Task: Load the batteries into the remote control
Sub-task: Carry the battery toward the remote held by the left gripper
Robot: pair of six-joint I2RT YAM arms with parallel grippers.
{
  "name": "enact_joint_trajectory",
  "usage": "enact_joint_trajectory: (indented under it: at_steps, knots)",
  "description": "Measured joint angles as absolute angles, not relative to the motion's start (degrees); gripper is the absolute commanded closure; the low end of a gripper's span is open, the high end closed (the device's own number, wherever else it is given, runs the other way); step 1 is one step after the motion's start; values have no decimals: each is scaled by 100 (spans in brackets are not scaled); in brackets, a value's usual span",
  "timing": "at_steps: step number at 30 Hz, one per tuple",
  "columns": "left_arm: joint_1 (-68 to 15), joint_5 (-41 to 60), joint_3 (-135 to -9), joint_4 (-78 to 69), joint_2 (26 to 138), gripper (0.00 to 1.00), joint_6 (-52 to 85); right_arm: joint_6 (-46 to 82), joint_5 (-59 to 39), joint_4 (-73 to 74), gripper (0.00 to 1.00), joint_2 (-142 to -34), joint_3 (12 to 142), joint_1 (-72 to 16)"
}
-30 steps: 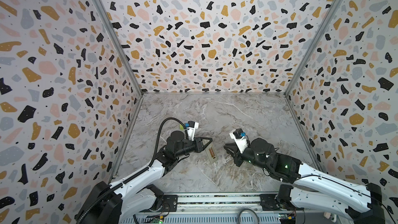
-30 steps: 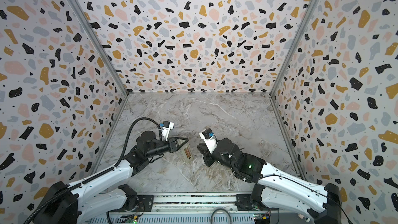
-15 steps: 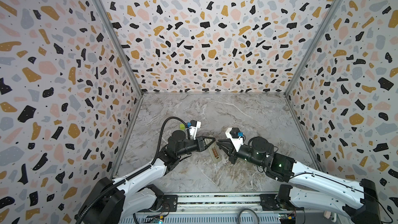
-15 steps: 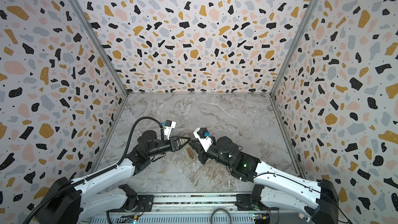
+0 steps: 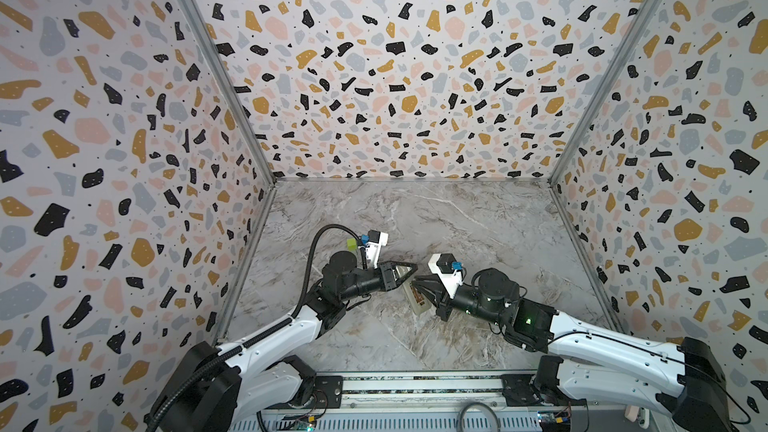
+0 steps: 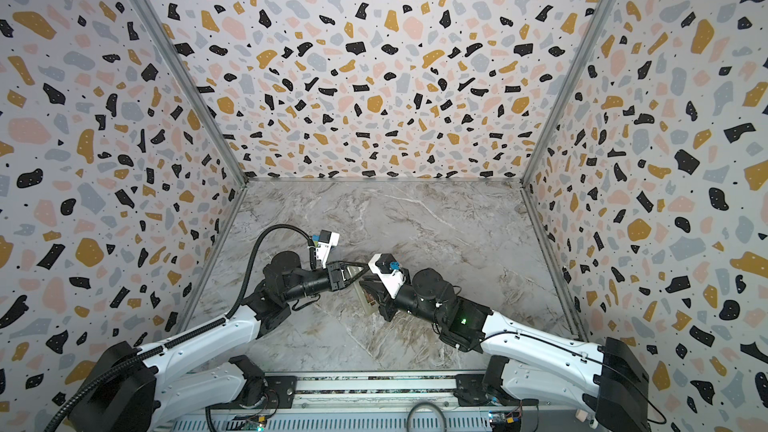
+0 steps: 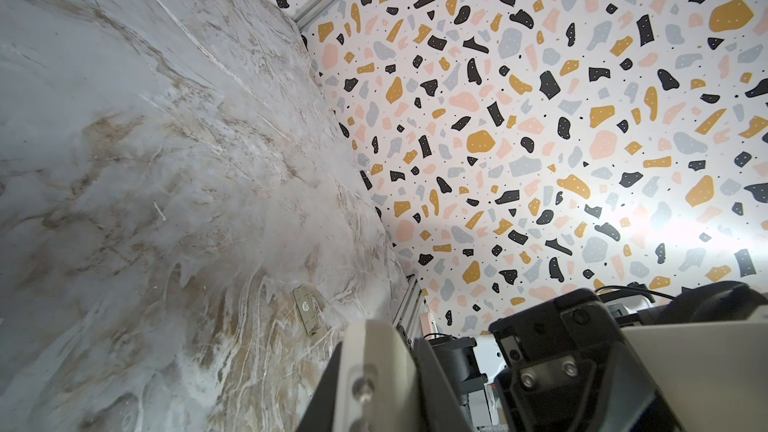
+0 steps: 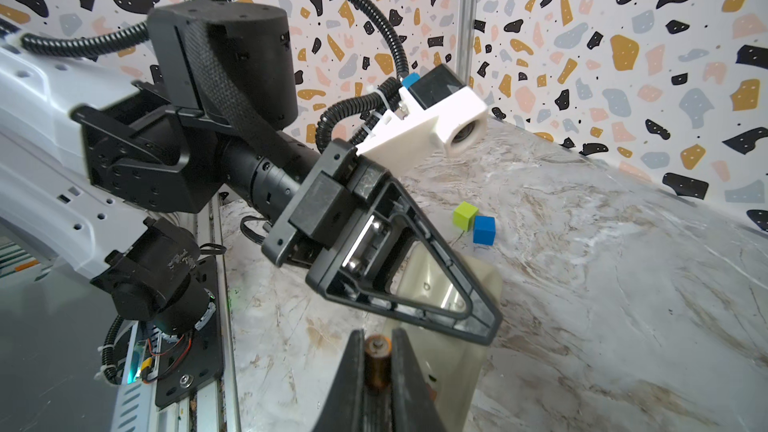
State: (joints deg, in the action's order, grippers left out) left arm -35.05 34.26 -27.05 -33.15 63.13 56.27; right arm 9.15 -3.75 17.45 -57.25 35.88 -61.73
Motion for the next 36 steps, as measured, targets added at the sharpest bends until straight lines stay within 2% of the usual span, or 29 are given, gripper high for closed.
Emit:
enact_joint_trajectory:
  at_steps: [36]
  knots:
    - [-3505, 3450, -2705, -3395, 6311, 100, 5677, 692, 89, 1988, 100, -5782, 3192, -6184]
